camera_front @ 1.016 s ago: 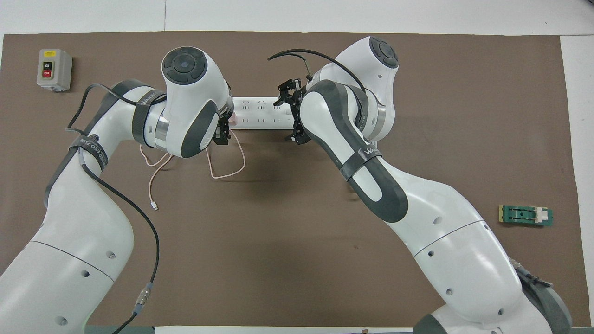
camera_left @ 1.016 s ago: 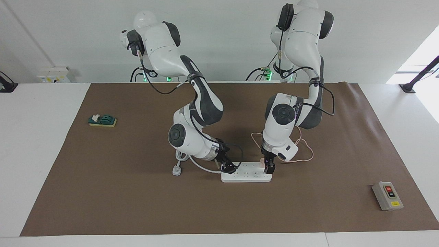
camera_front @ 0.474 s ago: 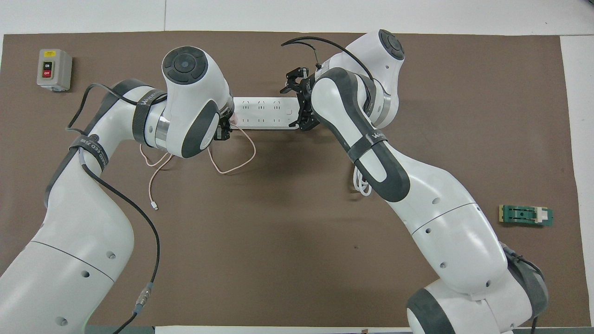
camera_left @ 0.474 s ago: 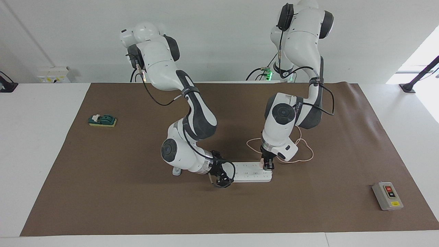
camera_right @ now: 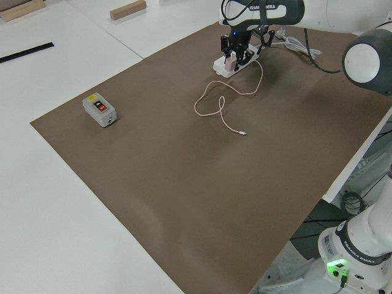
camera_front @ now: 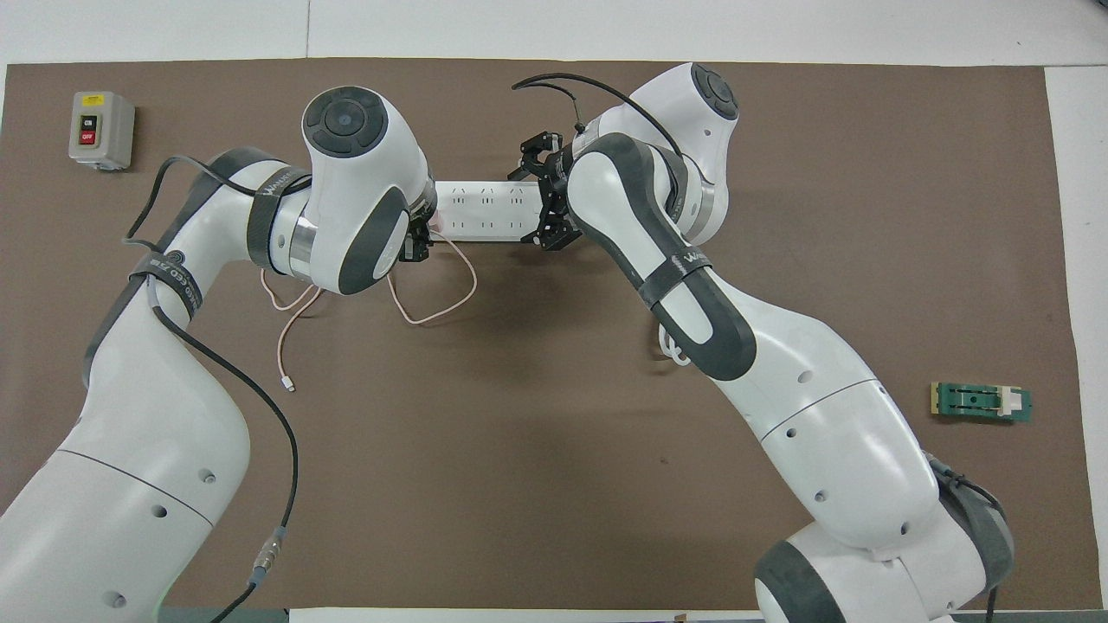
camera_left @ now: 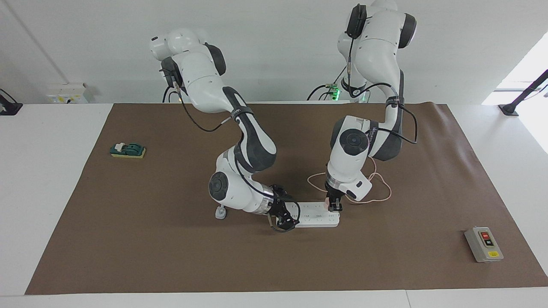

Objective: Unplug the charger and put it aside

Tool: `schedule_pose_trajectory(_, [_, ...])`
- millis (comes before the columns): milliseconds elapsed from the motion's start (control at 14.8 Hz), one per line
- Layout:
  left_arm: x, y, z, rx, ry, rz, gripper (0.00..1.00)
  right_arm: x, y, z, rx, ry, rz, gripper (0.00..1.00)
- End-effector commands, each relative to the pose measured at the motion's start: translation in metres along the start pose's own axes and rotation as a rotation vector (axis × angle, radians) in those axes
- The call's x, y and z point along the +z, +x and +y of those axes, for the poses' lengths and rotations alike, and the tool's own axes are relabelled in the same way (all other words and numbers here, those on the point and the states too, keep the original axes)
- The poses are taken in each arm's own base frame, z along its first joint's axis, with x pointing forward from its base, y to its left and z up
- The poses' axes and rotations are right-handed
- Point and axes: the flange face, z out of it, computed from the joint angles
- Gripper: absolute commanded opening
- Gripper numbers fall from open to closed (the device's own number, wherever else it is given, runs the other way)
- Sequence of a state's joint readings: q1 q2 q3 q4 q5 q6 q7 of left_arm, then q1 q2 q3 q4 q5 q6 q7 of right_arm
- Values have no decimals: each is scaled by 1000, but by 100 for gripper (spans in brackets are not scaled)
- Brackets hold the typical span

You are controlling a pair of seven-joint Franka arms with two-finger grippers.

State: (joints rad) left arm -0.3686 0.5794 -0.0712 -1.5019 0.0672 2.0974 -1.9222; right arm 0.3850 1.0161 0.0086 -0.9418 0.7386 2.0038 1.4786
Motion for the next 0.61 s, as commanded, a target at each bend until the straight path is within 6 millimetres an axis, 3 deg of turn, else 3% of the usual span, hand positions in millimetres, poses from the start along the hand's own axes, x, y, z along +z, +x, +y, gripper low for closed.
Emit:
schedule_pose_trajectory(0, [-4,1,-3,7,6,28,29,-7,19,-7,50,22,-44,100])
schedule_pose_trajectory(339, [-6,-1,-3,14,3,30,29,-9,18,-10,62,57,-79,100])
schedule_pose_trajectory(542, [-3,-2,-5,19,17,37,29,0,14,-6,72,53,-69,100])
